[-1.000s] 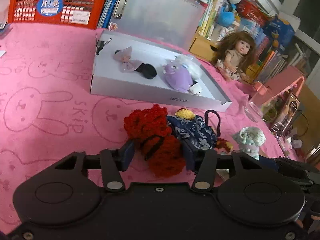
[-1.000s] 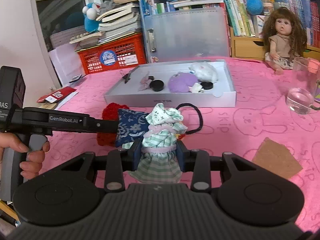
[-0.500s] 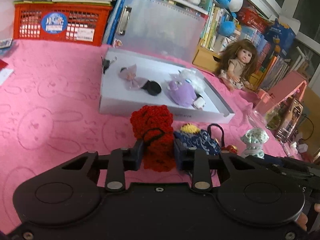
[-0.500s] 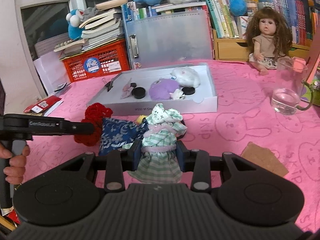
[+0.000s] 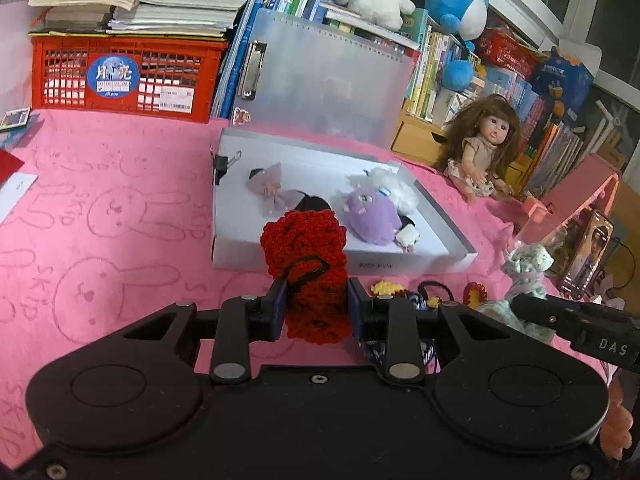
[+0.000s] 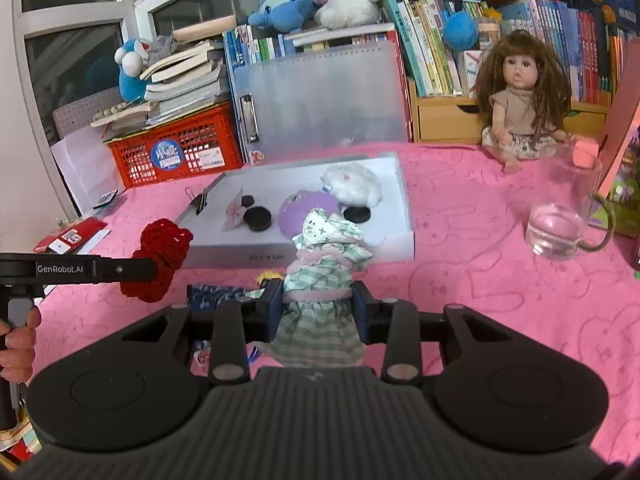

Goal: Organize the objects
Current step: 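Carry the green dress and red knitted item into the tray with both tools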

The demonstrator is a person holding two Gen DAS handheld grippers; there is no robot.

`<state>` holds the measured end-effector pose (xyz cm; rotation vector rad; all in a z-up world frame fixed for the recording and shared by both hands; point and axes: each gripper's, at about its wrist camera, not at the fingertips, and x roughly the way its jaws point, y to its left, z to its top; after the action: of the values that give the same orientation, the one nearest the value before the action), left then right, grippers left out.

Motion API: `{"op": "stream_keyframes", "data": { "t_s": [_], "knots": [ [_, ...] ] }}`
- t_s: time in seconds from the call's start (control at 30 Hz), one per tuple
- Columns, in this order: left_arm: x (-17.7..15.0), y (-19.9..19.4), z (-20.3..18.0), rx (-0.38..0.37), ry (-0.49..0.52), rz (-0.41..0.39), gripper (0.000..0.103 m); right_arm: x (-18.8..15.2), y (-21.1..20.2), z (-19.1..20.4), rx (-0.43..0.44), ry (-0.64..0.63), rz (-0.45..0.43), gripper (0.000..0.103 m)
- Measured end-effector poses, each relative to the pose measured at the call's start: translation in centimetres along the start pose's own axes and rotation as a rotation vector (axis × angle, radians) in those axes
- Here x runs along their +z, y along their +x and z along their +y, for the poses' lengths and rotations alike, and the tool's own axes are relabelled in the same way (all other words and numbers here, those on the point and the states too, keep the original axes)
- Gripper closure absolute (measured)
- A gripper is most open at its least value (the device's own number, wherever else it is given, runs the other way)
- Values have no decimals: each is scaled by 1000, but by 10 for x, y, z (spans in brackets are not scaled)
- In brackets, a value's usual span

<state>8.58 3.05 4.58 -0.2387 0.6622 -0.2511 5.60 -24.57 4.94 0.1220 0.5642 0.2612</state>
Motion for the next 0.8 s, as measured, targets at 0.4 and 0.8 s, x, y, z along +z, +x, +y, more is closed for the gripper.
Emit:
{"op": "stream_keyframes", "data": {
  "t_s": [0.4,0.8],
  "knots": [
    [23,6,-5,2,33,-21,74,22,-3,-8,-13,8,-44,62],
    [39,25,-10,26,51,-17,74,39,29,-22,-31,41,0,62]
  ]
}}
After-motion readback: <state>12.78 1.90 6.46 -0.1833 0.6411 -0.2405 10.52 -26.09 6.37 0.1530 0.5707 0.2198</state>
